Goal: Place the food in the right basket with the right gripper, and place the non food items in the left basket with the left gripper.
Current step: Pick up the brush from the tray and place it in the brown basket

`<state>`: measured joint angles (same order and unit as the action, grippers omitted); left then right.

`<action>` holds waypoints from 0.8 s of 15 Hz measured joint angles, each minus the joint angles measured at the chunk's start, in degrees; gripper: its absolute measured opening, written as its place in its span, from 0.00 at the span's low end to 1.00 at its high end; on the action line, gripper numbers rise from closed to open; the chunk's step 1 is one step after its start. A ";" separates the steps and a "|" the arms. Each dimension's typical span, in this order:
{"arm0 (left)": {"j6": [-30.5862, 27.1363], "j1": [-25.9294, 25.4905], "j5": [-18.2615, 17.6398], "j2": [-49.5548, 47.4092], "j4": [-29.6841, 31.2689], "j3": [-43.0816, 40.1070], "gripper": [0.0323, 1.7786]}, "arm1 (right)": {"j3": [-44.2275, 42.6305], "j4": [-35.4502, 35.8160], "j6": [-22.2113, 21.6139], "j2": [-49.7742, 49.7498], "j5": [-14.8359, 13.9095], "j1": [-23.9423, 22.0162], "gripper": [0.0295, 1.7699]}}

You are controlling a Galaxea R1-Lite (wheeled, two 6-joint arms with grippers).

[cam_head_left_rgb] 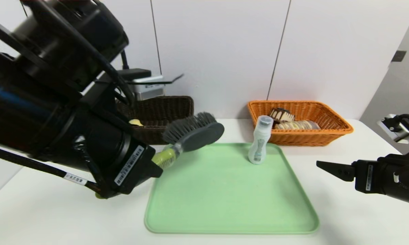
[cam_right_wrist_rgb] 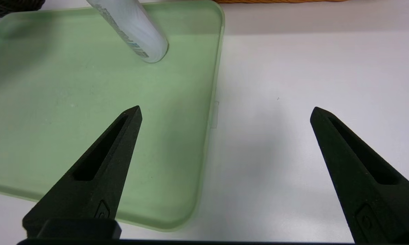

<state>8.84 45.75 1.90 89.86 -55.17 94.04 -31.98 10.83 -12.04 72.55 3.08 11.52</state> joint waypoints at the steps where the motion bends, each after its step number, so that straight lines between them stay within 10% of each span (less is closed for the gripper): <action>1: 0.00 -0.11 0.10 -1.51 0.13 0.00 0.23 | 0.17 0.00 -0.02 -0.22 -0.15 -0.06 0.97; 12: -19.81 -20.59 0.33 -10.40 2.45 0.32 0.23 | 2.46 -0.35 0.06 -1.94 -1.90 -0.11 0.97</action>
<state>-10.97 25.16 2.23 79.46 -52.72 94.36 -29.51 10.47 -11.98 70.61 1.18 11.41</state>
